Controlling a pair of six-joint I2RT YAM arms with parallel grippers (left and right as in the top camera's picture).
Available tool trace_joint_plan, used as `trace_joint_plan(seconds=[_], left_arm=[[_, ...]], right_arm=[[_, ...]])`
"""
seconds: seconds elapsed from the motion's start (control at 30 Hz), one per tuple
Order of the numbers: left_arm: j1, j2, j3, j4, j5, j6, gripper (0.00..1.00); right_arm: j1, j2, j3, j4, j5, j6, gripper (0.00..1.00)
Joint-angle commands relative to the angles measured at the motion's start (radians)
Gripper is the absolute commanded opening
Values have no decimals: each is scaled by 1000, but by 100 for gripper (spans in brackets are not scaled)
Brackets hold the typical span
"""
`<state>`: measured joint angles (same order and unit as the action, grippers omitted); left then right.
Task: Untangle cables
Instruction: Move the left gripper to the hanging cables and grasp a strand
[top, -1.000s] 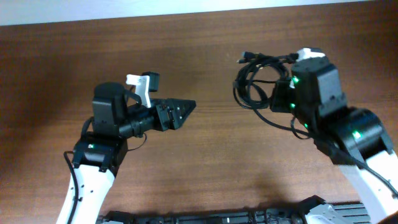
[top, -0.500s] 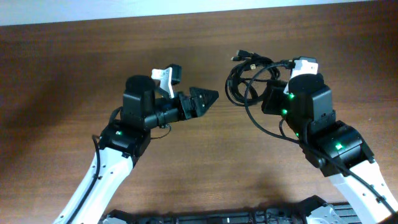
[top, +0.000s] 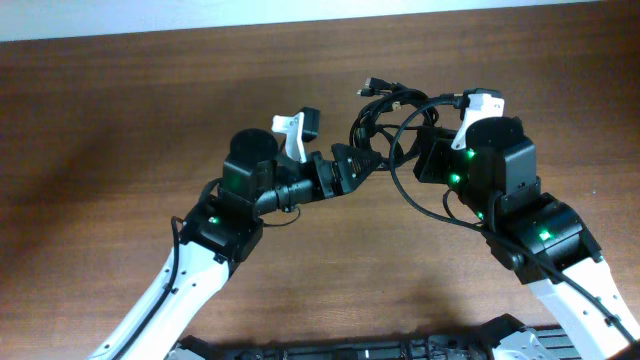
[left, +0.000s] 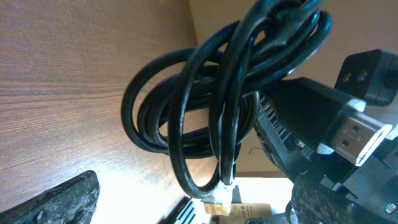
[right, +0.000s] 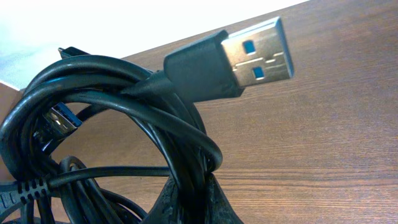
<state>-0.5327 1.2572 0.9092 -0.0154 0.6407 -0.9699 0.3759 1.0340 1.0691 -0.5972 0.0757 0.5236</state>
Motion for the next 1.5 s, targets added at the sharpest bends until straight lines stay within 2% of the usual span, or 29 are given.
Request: trace_joint_plan(seconds=[0.0,0.23,0.47,0.5,0.53,0.57,0.7,0.93,1.07,1.1,1.13,1.17,1.33,1.47], left_arm=[[-24,7,13,8,-48,-10,99],[-36,7,13,-3,-259,-10,99],[-36,7,13,-16,-264,-10,99],[-36,7,13,-15,-264,-10,96],[-36,7,13,-14,-264,-10,73],[-36,7,13,-14,-264,-10,64],[-36,7,13,1,-264,-10,45],[-36,7,13,15,-264,-10,43],[-36,7,13,47,-264,-10,27],[-36,7,13,50,-264,-10,20],[-36,7,13,49,-265,-10,5],[-36,7,13,53,-266,-10,0],[-36,7,13,68,-281,-10,0],[-36,7,13,68,-349,5,0]], right_arm=[[4,-12,6,10,-17,13,4],[4,-12,6,3,-16,12,4],[4,-12,6,3,-17,9,4],[4,-12,6,4,-20,9,4],[4,-12,6,8,-19,8,4],[4,-12,6,10,-20,8,4],[6,-10,6,7,-31,5,4],[57,-7,6,45,-42,-48,4],[57,8,6,51,-43,-55,4],[57,9,6,51,-43,-55,4],[57,9,6,51,-43,-55,4],[57,9,6,49,-43,-55,4],[57,10,6,52,-43,-56,4],[56,9,6,40,-41,-85,4]])
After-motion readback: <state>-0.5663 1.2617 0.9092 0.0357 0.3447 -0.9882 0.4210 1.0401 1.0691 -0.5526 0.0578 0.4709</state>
